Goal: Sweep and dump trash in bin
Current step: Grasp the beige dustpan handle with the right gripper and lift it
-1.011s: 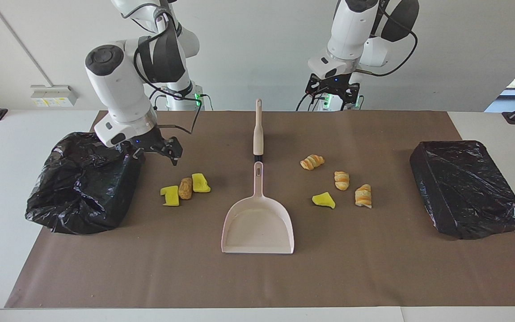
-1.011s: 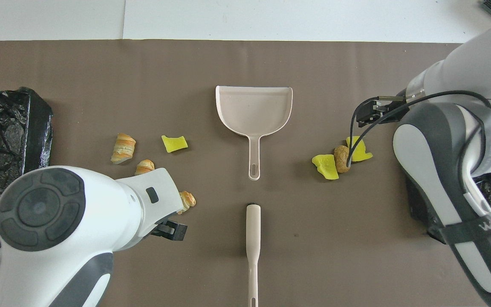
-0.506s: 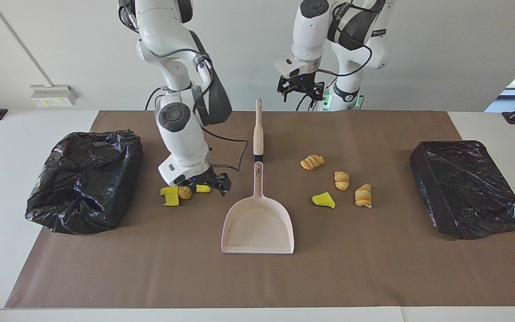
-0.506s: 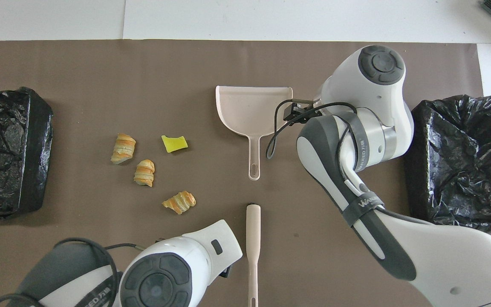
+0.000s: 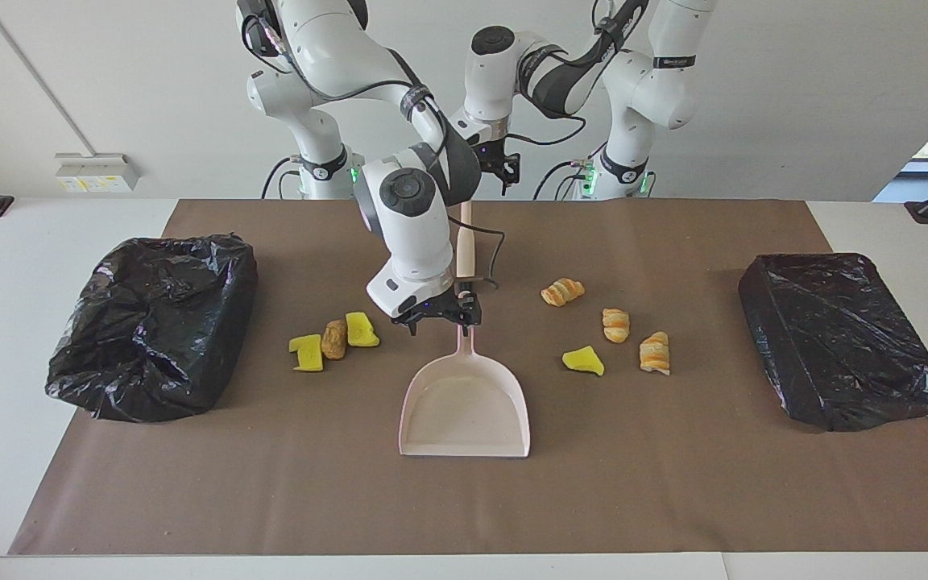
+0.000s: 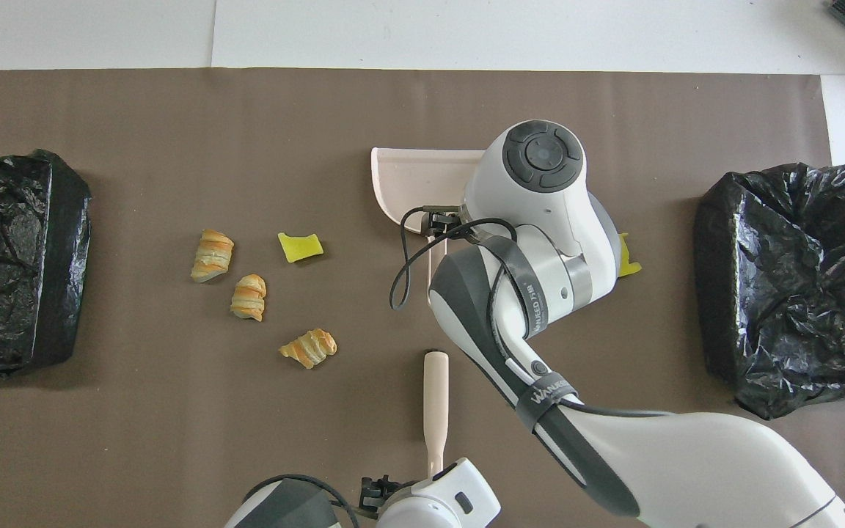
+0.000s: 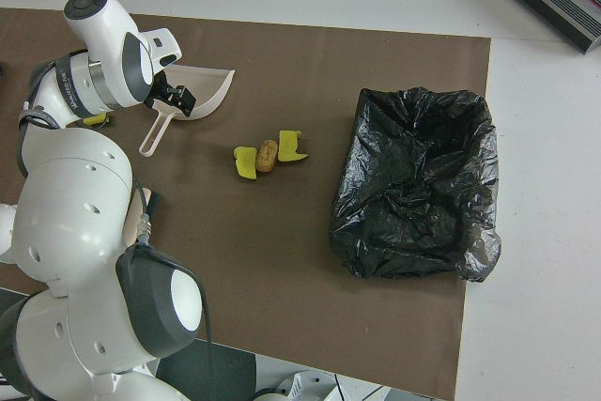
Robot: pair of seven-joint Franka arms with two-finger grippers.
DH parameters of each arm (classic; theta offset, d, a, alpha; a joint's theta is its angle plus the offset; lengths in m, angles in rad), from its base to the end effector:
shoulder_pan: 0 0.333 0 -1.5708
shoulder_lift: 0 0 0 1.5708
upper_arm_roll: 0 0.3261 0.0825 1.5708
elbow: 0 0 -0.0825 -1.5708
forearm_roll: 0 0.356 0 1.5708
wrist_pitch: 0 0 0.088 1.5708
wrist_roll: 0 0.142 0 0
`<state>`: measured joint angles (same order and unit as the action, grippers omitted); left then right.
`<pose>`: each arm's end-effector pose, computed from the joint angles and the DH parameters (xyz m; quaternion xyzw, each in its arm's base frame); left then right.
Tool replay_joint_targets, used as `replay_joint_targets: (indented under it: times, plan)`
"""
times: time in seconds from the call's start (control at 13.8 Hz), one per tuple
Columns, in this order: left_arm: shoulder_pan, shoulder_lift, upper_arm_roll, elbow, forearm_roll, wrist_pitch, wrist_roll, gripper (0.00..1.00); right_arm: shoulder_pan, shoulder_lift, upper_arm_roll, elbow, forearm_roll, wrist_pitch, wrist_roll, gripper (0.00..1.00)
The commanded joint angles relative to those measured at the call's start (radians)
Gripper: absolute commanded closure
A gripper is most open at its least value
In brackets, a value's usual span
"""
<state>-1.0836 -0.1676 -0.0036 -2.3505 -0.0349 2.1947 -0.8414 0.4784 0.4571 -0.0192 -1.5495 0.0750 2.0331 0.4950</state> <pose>0.2098 -0.4042 0.3903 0.9935 -0.1125 -0.0081 0.0128 0.5945 0.3032 0.3743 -0.9989 0.0331 0.0017 0.0324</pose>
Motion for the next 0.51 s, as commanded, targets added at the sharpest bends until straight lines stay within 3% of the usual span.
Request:
replay_joint_targets:
  times: [0.0, 0.43]
  plan:
    - [-0.047, 0.042, 0.020, -0.018, -0.010, 0.089, -0.067, 0.00, 0.023, 0.031, -0.001, -0.001, -0.035, 0.007, -0.050, 0.00]
    - [-0.084, 0.045, 0.019, -0.033, -0.046, 0.102, -0.116, 0.00, 0.060, 0.034, 0.001, -0.023, -0.034, 0.022, -0.065, 0.00]
